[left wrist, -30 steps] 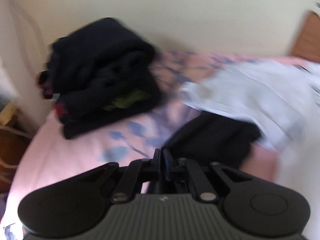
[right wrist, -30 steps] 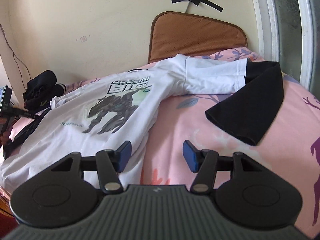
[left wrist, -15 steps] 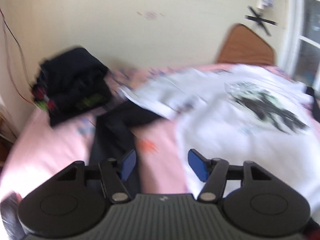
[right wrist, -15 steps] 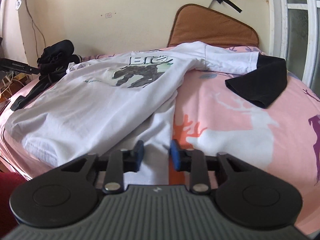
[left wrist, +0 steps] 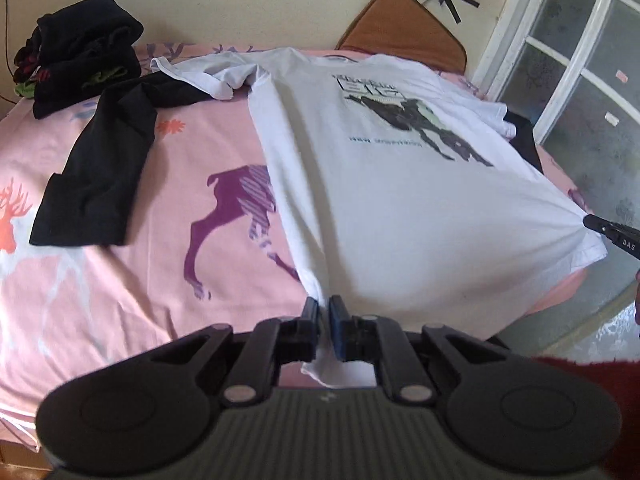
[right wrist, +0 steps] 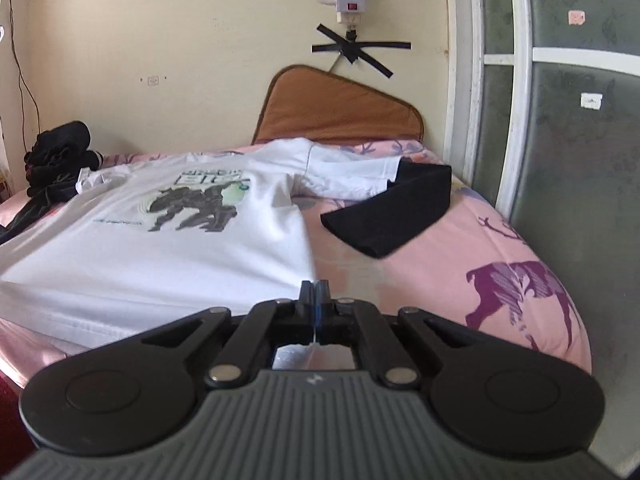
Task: Fold small clothes
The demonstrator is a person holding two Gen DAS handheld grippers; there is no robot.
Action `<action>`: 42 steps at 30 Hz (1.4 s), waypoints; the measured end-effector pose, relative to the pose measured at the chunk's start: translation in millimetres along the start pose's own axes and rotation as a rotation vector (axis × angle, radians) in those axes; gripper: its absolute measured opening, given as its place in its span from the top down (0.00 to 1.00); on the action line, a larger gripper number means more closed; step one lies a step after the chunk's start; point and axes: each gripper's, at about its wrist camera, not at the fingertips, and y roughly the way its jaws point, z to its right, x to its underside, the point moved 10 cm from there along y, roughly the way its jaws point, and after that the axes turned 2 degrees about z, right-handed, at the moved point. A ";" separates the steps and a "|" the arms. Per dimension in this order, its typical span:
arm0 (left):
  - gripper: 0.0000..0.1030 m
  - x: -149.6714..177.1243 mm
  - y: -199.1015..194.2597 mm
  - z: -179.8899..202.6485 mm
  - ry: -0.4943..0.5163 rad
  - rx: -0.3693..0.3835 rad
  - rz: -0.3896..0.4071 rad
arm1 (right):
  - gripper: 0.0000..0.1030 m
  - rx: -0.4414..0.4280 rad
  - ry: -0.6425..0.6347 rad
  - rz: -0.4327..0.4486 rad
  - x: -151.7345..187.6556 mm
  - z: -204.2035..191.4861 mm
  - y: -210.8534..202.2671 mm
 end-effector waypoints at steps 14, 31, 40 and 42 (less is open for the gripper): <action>0.60 -119.3 -13.3 -27.1 -0.030 -0.098 0.249 | 0.43 0.067 0.357 0.149 -70.3 84.6 56.7; 0.54 -207.8 178.5 15.8 0.006 0.027 0.128 | 0.97 0.373 0.448 0.179 -116.8 217.9 109.6; 0.50 -209.8 192.4 0.7 -0.007 0.028 0.174 | 0.97 0.343 0.320 0.410 -251.8 199.8 48.0; 0.45 -208.5 192.3 3.5 0.009 0.037 0.200 | 0.97 0.233 0.293 0.416 -277.1 162.8 51.2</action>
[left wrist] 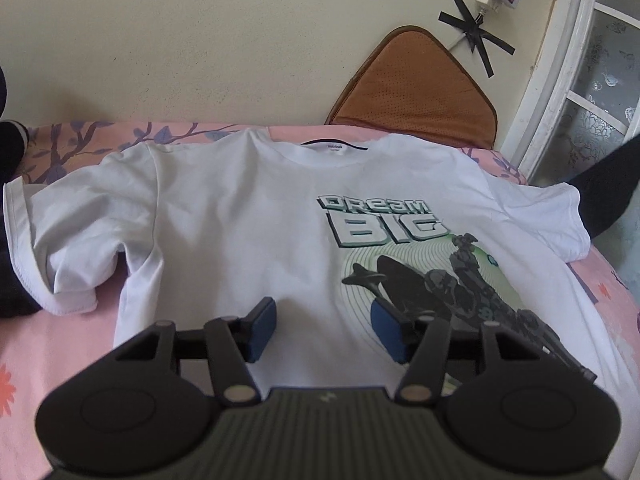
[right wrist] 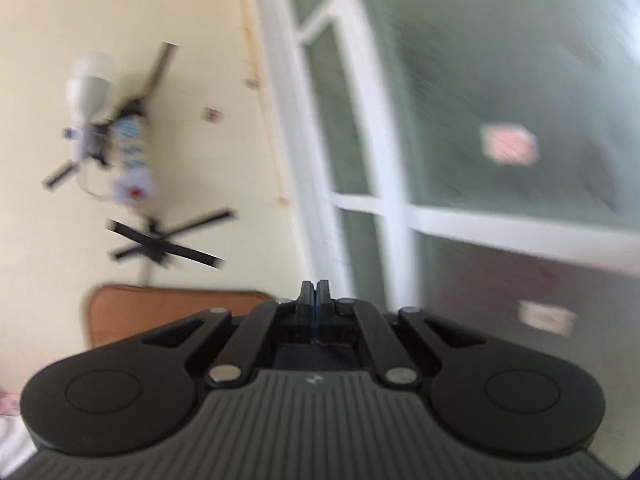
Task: Fold small clothes
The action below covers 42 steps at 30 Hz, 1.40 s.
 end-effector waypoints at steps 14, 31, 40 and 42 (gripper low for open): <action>0.41 -7.0 -14.6 -32.3 -0.274 0.152 0.087 | 0.60 -0.737 -0.147 -0.366 87.1 -324.0 30.7; 0.16 -32.0 -5.1 -25.5 -0.405 0.246 0.074 | 0.42 -0.172 0.098 -0.474 195.0 -49.1 149.5; 0.97 -45.5 27.3 -11.1 -0.206 0.074 0.027 | 0.91 -0.273 0.038 -0.474 206.2 -81.1 169.8; 0.97 -59.4 5.5 -28.4 -0.224 0.034 0.100 | 0.91 -0.326 0.041 -0.407 186.1 -94.3 163.0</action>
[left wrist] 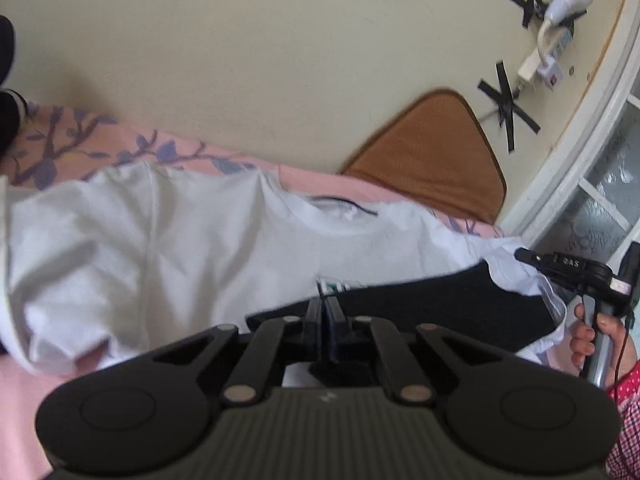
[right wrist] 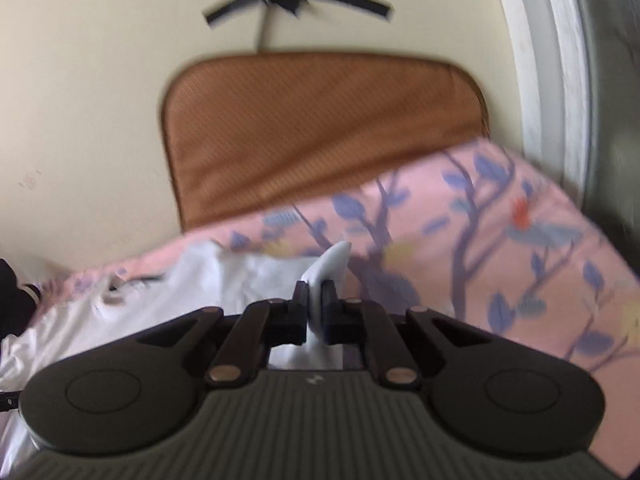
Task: Fold small clothes
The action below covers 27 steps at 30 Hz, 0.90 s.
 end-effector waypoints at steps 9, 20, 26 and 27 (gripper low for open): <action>0.97 -52.0 -77.3 -71.5 -0.093 -0.176 0.202 | 0.39 -0.160 -0.130 0.103 -25.9 -76.5 -11.0; 0.84 -3.7 -61.3 -77.7 -0.072 -0.118 0.060 | 0.46 -0.090 -0.476 -0.167 97.3 -74.6 -4.8; 0.73 5.9 -116.8 -83.0 -0.059 -0.095 0.122 | 0.46 -0.016 -0.396 -0.164 73.6 -62.3 -17.1; 0.72 7.0 -131.4 -87.9 -0.064 -0.107 0.144 | 0.46 -0.035 -0.402 -0.145 68.2 -71.2 -21.1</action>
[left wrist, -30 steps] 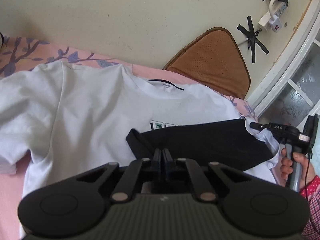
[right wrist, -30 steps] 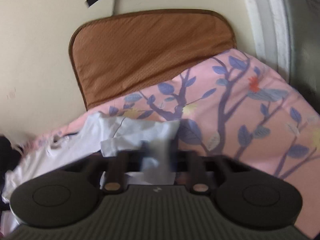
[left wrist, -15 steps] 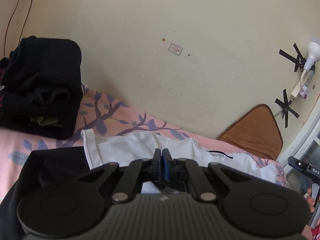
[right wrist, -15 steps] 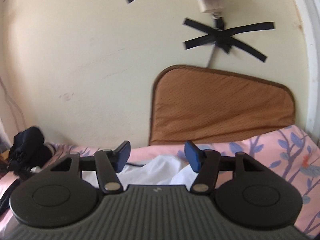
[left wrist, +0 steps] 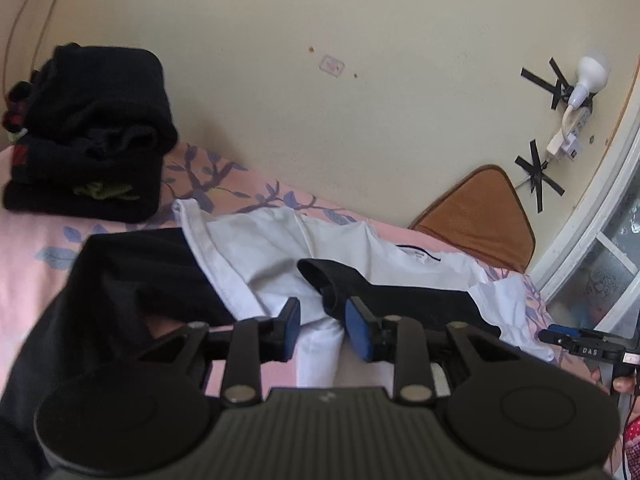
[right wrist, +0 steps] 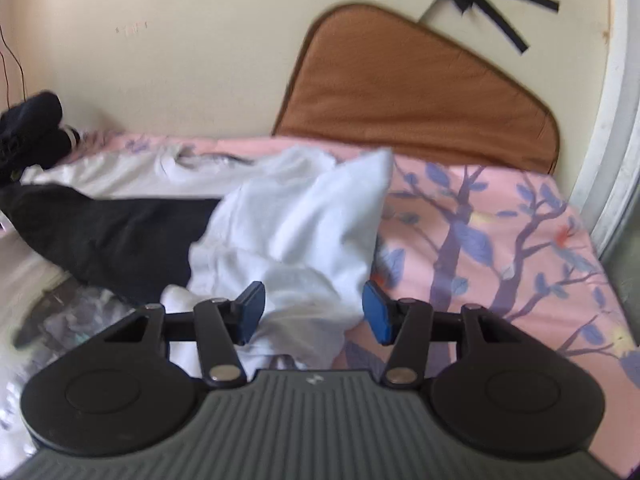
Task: Fold small clothes
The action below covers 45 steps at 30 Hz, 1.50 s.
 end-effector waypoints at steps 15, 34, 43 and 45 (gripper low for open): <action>0.64 3.6 -209.6 -106.0 -0.169 -0.193 0.319 | 0.44 -0.768 -0.582 0.017 -10.0 -405.1 -13.1; 0.62 19.4 -265.2 -174.7 -0.279 -0.241 0.421 | 0.93 -0.975 -0.427 0.127 -164.0 -561.3 -69.9; 0.62 7.4 -235.8 -151.6 -0.257 -0.187 0.385 | 0.93 -0.751 -0.183 0.352 -297.7 -422.0 -80.3; 0.62 -3.3 -223.7 -139.2 -0.241 -0.153 0.377 | 0.93 -0.677 -0.120 0.393 -305.8 -370.4 -82.0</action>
